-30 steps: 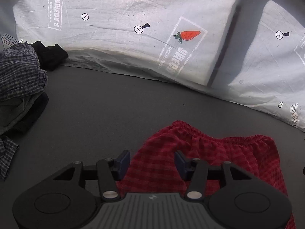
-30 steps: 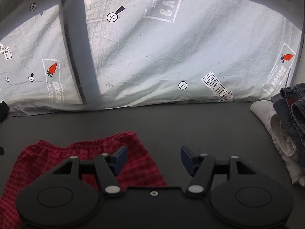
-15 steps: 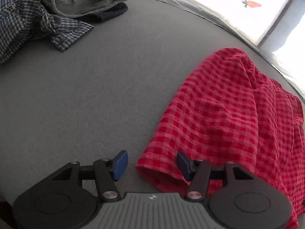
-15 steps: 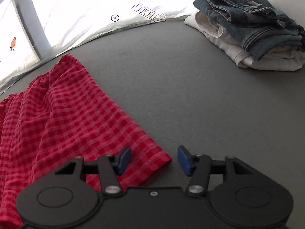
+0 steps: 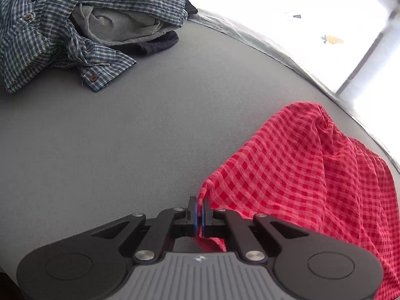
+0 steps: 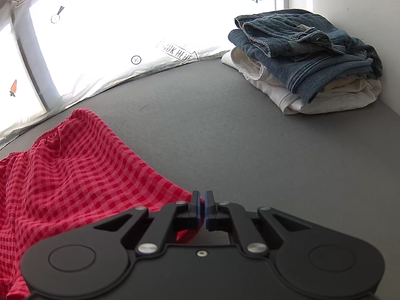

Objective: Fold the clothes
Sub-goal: 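Lower the shorts flat onto the table with both grippers, spreading them out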

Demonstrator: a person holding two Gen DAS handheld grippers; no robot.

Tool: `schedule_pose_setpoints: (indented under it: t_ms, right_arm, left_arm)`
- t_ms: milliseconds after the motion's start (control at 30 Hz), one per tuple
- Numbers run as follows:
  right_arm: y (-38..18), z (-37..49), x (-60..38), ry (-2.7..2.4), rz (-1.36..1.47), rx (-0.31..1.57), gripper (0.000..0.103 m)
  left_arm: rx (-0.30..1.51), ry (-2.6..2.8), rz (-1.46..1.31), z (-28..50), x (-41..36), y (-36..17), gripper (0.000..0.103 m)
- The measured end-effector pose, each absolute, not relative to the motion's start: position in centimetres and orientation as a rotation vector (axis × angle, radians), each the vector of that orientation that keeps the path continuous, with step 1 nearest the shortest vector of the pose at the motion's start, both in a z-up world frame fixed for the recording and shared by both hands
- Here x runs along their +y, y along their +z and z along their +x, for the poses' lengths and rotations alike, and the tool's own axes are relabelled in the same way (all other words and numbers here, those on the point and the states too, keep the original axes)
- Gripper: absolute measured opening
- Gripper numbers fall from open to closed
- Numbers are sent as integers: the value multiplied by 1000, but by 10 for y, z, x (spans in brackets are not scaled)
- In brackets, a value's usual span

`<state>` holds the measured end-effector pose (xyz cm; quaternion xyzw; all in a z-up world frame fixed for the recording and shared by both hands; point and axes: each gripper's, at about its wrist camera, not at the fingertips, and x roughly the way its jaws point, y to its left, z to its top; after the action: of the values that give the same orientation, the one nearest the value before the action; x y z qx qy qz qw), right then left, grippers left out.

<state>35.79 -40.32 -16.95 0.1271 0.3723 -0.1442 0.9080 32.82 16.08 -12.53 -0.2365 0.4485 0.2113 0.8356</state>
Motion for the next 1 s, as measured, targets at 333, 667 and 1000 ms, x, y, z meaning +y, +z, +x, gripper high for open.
schedule_pose_setpoints:
  t_ms: [333, 667, 1000]
  right_arm:
    - [-162, 345, -376, -289, 232, 792, 32]
    - [-167, 371, -301, 40, 254, 889, 32]
    - [-179, 335, -225, 283, 41, 941, 50]
  left_arm:
    - [942, 433, -417, 313, 158, -115, 29]
    - [959, 96, -96, 345, 45, -124, 54]
    - [1057, -37, -28, 316, -2, -162, 63]
